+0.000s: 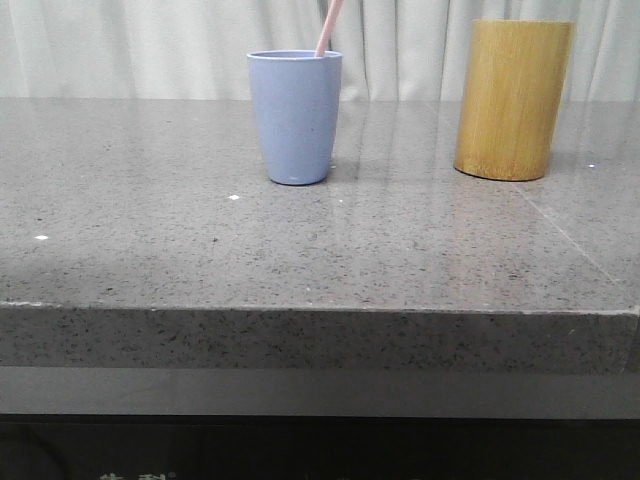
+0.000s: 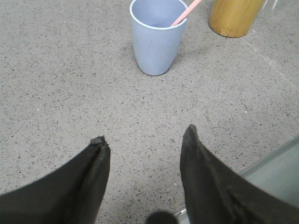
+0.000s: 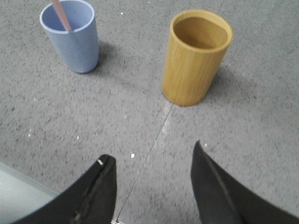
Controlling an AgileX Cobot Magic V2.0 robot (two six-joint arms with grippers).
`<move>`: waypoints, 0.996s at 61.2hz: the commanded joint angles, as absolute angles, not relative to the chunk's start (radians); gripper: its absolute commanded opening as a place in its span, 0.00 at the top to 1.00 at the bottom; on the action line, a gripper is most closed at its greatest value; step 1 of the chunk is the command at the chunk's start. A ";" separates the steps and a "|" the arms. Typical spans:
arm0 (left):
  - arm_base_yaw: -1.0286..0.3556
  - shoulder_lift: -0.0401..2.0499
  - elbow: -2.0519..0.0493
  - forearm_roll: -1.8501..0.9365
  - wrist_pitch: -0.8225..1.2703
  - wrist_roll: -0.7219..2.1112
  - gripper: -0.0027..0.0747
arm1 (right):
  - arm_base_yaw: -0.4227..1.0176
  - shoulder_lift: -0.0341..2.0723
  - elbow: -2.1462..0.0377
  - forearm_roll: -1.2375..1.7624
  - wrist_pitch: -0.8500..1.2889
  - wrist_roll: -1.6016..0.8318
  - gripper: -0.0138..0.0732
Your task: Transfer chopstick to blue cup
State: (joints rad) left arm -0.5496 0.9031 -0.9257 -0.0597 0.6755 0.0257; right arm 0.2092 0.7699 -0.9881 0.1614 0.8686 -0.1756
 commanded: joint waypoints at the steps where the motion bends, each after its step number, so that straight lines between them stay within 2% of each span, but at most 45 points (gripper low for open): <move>1: -0.549 0.892 -0.950 -0.071 0.606 0.018 0.50 | 0.202 0.687 -0.957 0.188 0.787 -0.178 0.39; 15: -0.549 0.892 -0.950 -0.071 0.606 0.018 0.51 | 0.202 0.557 -0.859 0.210 0.791 -0.178 0.41; 22: -0.549 0.892 -0.950 -0.071 0.606 0.018 0.63 | 0.202 0.546 -0.849 0.210 0.800 -0.178 0.55; 33: -0.549 0.892 -0.950 -0.071 0.605 0.018 0.96 | 0.202 0.546 -0.849 0.210 0.801 -0.178 0.85; 37: -0.549 0.892 -0.950 -0.071 0.605 0.018 0.99 | 0.202 0.546 -0.849 0.209 0.802 -0.178 0.93; 61: -0.549 0.892 -0.950 -0.071 0.605 0.018 0.99 | 0.202 0.546 -0.849 0.209 0.815 -0.178 0.92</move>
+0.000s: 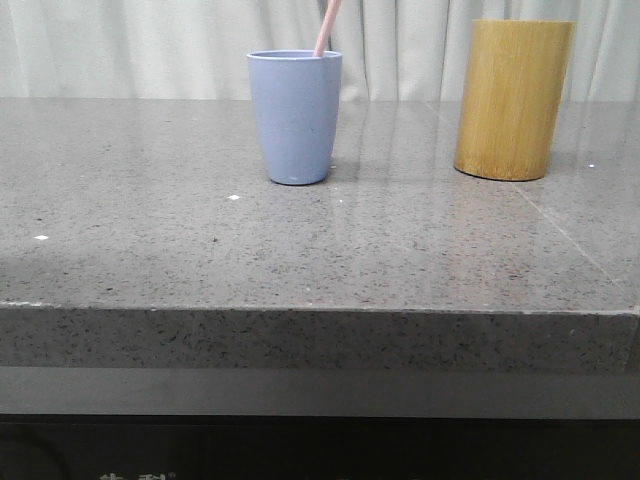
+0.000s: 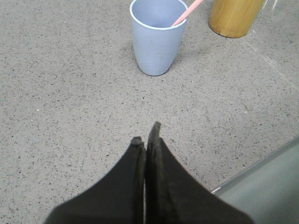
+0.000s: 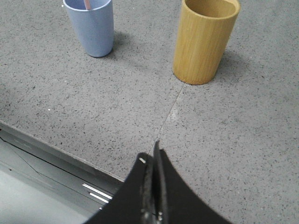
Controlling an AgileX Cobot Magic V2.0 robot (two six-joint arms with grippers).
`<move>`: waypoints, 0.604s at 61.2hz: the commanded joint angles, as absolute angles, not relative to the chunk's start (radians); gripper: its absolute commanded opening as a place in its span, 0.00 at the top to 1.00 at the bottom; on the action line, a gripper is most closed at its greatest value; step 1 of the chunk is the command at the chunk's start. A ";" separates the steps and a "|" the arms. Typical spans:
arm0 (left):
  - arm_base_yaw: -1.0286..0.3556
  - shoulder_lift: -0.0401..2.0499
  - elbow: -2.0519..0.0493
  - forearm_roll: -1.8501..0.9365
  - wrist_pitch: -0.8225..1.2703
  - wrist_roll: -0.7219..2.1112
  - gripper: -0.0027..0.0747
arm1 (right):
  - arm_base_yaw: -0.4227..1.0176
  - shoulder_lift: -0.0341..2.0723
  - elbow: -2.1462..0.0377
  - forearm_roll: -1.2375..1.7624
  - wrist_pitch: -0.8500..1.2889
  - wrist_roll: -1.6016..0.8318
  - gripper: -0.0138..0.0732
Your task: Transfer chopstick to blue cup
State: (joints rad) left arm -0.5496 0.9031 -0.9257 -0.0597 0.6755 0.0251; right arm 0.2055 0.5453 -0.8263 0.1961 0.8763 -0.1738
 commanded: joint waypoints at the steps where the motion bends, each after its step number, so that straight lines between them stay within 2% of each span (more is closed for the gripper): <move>1: -0.549 0.892 -0.950 -0.071 0.605 0.018 0.99 | 0.202 0.546 -0.849 0.209 0.815 -0.178 0.92; 15: -0.498 0.814 -0.841 -0.054 0.471 0.029 0.99 | 0.202 0.546 -0.849 0.209 0.816 -0.178 0.92; 37: -0.172 0.331 -0.319 -0.050 0.085 0.029 0.99 | 0.202 0.546 -0.849 0.211 0.817 -0.178 0.92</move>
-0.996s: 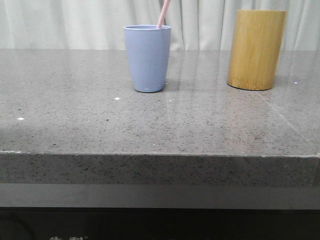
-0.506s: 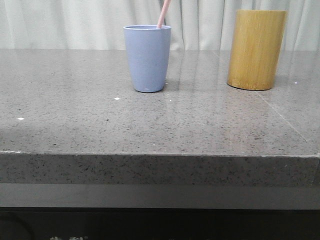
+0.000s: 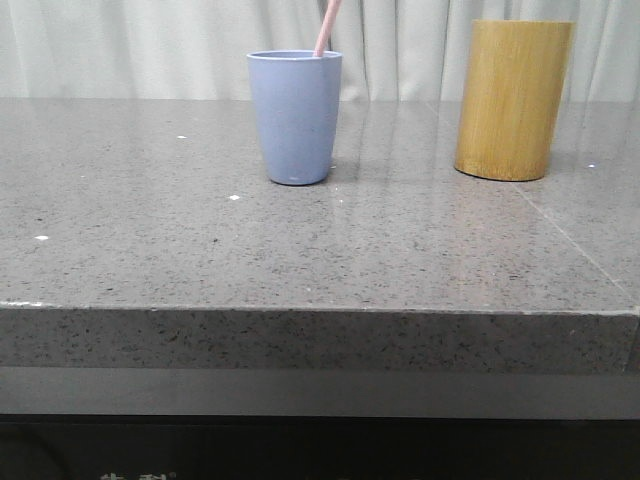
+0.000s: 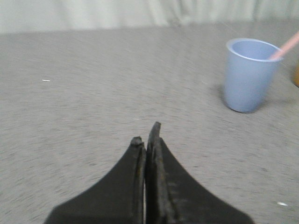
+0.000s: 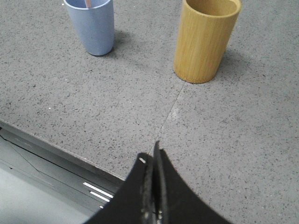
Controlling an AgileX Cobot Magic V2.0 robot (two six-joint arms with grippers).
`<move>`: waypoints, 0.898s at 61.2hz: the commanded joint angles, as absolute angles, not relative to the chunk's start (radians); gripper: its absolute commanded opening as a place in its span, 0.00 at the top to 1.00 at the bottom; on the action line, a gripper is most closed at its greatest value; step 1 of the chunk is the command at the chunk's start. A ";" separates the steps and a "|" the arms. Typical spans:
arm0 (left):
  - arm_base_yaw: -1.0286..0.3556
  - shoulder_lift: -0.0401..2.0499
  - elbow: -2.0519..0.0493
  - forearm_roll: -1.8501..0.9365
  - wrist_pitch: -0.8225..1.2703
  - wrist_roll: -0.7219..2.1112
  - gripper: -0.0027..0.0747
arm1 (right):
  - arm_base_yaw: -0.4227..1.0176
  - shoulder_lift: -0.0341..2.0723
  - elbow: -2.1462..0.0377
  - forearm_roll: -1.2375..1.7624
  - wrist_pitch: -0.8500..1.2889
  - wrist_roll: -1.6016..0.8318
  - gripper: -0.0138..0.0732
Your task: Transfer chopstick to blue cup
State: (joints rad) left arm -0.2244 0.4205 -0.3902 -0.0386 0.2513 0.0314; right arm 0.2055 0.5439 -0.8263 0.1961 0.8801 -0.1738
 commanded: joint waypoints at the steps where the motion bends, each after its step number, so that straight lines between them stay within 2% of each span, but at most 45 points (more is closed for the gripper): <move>1: -0.163 0.311 -0.299 -0.050 0.073 0.029 0.99 | 0.202 0.546 -0.849 0.211 0.817 -0.178 0.92; 12: -0.078 0.116 -0.099 -0.099 0.000 0.029 0.99 | 0.202 0.546 -0.849 0.211 0.817 -0.178 0.92; 28: -0.054 -0.029 0.012 -0.121 0.023 0.029 0.99 | 0.202 0.546 -0.849 0.211 0.817 -0.178 0.92; 55: -0.063 -0.028 0.009 -0.121 0.007 0.029 0.99 | 0.202 0.546 -0.849 0.210 0.819 -0.178 0.92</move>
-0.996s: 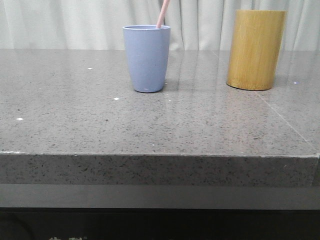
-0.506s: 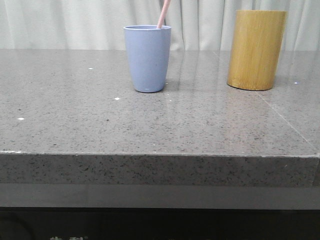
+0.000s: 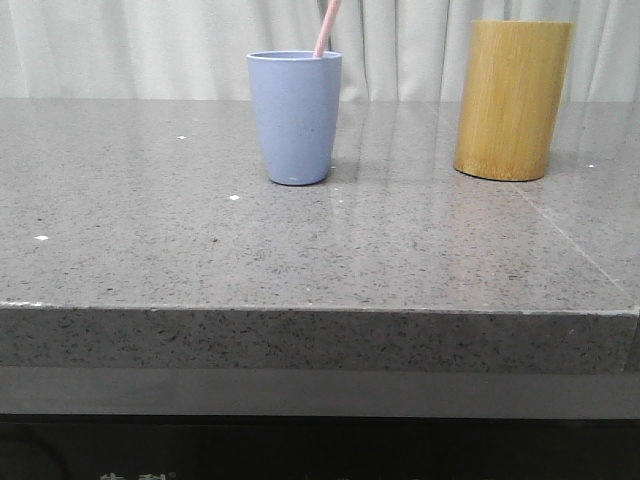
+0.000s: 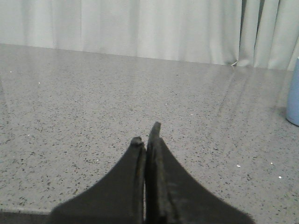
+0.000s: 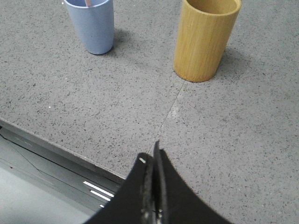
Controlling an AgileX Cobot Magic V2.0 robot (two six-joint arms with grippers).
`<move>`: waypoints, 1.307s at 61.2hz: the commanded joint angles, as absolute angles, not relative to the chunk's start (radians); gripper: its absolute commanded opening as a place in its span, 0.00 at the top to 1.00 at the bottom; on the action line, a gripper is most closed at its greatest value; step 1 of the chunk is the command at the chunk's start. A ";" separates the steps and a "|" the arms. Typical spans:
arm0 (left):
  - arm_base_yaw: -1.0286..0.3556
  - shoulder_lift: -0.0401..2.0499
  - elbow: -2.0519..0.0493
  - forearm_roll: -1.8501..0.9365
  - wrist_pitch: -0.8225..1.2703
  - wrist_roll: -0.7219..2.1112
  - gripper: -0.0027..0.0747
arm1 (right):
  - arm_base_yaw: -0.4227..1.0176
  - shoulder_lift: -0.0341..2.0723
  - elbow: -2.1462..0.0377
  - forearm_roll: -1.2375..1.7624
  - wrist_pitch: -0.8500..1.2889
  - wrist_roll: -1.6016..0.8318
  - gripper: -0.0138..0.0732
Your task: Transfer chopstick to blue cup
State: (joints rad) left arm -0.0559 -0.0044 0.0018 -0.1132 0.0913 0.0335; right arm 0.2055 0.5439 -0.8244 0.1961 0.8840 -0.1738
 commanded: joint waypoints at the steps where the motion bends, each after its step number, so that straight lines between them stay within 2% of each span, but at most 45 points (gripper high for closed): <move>1: -0.063 -0.028 0.009 -0.121 0.007 0.029 0.99 | 0.202 0.546 -0.849 0.210 0.819 -0.178 0.92; 37: -0.063 -0.028 0.009 -0.121 0.007 0.029 0.99 | 0.191 0.528 -0.827 0.202 0.801 -0.178 0.92; 51: -0.063 -0.028 0.009 -0.121 0.007 0.029 0.99 | 0.076 0.337 -0.518 0.210 0.423 -0.178 0.92; 64: -0.063 -0.028 0.009 -0.121 0.007 0.029 0.99 | 0.050 0.161 -0.192 0.232 0.127 -0.178 0.92; 71: -0.063 -0.028 0.009 -0.121 0.007 0.029 0.99 | 0.046 0.097 -0.077 0.232 0.030 -0.178 0.92; 80: -0.063 -0.028 0.009 -0.121 0.007 0.029 0.99 | 0.037 0.014 0.004 0.232 0.009 -0.178 0.92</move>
State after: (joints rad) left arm -0.0559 -0.0044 0.0018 -0.1132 0.0896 0.0335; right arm 0.0440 0.0417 0.0000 0.2220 0.1207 -0.1738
